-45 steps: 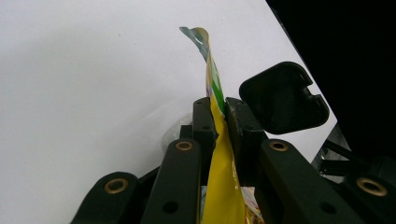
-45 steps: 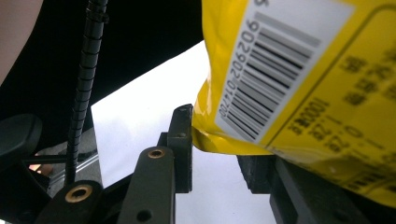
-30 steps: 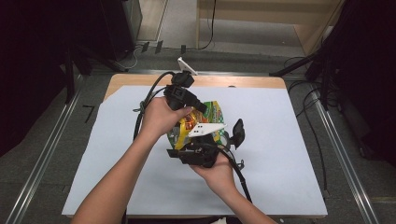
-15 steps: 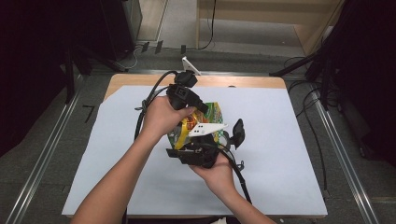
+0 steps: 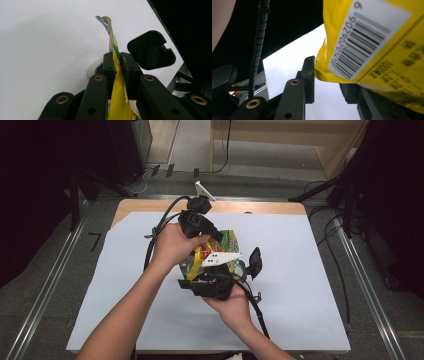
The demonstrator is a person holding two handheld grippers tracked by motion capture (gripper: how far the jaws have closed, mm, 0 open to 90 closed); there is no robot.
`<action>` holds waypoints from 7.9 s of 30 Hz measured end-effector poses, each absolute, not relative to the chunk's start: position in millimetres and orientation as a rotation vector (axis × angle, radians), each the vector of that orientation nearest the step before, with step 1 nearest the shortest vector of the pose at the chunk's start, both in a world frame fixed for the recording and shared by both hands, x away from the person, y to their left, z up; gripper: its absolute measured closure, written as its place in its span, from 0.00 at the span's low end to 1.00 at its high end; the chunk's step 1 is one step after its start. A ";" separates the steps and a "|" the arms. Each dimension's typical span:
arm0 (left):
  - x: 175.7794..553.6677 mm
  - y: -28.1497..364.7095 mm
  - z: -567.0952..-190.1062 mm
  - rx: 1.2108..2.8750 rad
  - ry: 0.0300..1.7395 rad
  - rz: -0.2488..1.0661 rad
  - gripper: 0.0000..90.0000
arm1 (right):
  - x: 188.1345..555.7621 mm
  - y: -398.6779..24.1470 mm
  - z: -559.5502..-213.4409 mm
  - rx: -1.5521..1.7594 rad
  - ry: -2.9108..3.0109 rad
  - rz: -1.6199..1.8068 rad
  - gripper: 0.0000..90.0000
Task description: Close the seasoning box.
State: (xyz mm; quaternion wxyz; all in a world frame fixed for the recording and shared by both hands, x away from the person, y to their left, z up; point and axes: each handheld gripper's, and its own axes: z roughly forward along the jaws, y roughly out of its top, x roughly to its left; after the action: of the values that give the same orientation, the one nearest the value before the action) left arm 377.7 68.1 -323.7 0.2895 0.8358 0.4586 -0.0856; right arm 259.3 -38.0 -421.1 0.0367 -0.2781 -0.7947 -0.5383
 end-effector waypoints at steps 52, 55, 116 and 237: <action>376.9 71.7 -327.6 2.222 1.233 -0.245 0.92 | 254.7 -35.4 -423.6 -0.860 -2.471 -1.666 0.76; 374.0 69.3 -325.7 2.230 1.219 -0.233 0.92 | 254.6 -35.5 -423.7 -0.856 -2.480 -1.668 0.77; 354.4 80.4 -327.8 2.187 1.169 -0.202 0.92 | 243.3 -28.8 -433.0 -0.833 -2.507 -1.693 0.77; 335.4 168.0 -376.8 1.937 1.055 -0.497 1.00 | 232.9 -24.1 -478.7 -0.657 -2.746 -1.544 0.66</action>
State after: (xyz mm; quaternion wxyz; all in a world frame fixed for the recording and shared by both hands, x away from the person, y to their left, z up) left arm 335.4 168.0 -376.8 0.4261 0.7750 0.4222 -0.1987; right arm 232.9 -24.1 -478.7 -0.0383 -0.2039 -0.8527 -0.4794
